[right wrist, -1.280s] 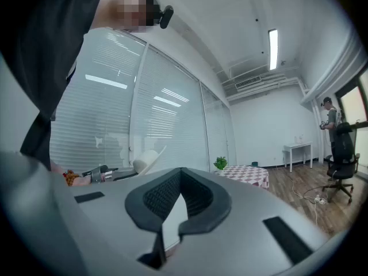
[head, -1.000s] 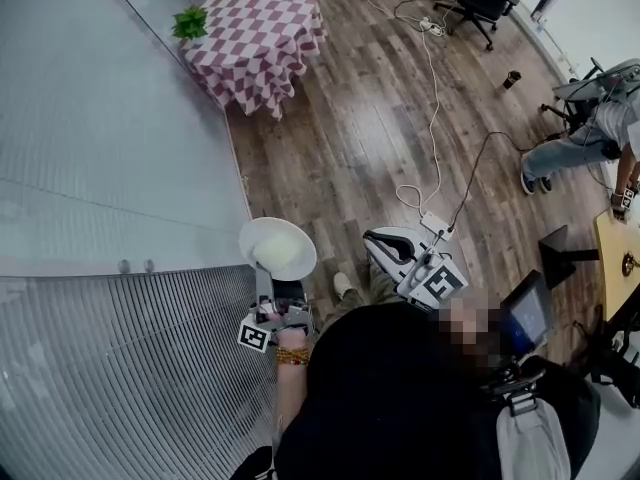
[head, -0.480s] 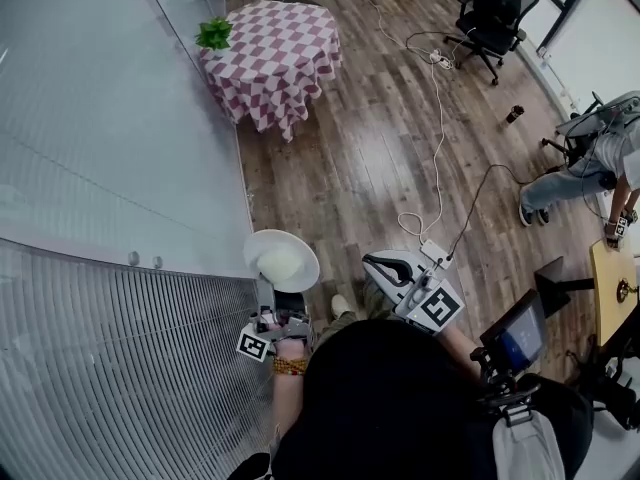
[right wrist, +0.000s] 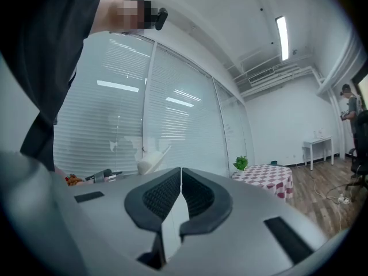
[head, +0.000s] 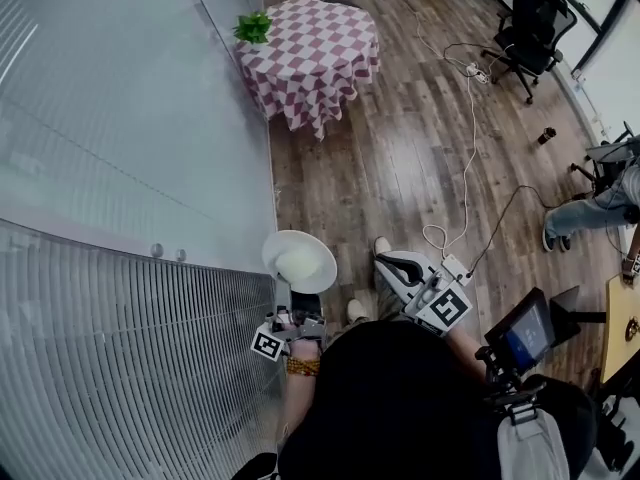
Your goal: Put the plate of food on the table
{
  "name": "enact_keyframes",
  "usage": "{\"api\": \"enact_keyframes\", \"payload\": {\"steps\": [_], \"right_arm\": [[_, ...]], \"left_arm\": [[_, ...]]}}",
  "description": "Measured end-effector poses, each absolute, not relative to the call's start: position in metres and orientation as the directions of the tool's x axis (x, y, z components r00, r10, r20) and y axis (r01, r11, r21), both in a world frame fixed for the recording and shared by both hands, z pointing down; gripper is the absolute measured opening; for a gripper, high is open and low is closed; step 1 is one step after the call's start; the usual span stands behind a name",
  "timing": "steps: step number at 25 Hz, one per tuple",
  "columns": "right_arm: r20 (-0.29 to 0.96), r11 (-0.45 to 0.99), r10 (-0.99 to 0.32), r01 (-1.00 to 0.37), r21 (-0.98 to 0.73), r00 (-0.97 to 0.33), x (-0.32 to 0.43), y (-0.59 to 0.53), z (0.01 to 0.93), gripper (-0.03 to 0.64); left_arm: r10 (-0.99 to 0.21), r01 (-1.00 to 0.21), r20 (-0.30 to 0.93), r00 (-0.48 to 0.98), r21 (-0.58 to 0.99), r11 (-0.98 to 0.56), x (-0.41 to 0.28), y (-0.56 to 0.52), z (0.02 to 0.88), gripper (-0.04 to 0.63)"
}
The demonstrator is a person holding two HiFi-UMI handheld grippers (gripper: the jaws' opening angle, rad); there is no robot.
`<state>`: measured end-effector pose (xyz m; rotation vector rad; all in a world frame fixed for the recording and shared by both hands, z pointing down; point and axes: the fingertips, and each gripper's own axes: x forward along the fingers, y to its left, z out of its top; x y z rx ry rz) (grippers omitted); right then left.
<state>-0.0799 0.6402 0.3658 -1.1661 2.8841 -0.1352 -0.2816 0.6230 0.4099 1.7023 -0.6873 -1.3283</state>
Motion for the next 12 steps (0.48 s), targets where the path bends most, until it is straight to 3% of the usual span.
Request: {"api": "enact_keyframes", "payload": {"steps": [8,12], "right_arm": [[-0.017,0.786,-0.614,-0.609,-0.108,-0.789,-0.088,0.584,0.362,0.014],[0.033,0.782,-0.611,-0.609,-0.131,-0.791,-0.081,0.555,0.365,0.014]], "left_arm": [[-0.863,0.030,-0.452,0.227,0.889,-0.458,-0.290,0.595,0.407,0.015],[-0.872,0.007,-0.439,0.219,0.894,-0.448,-0.286,0.572,0.406,0.015]]}}
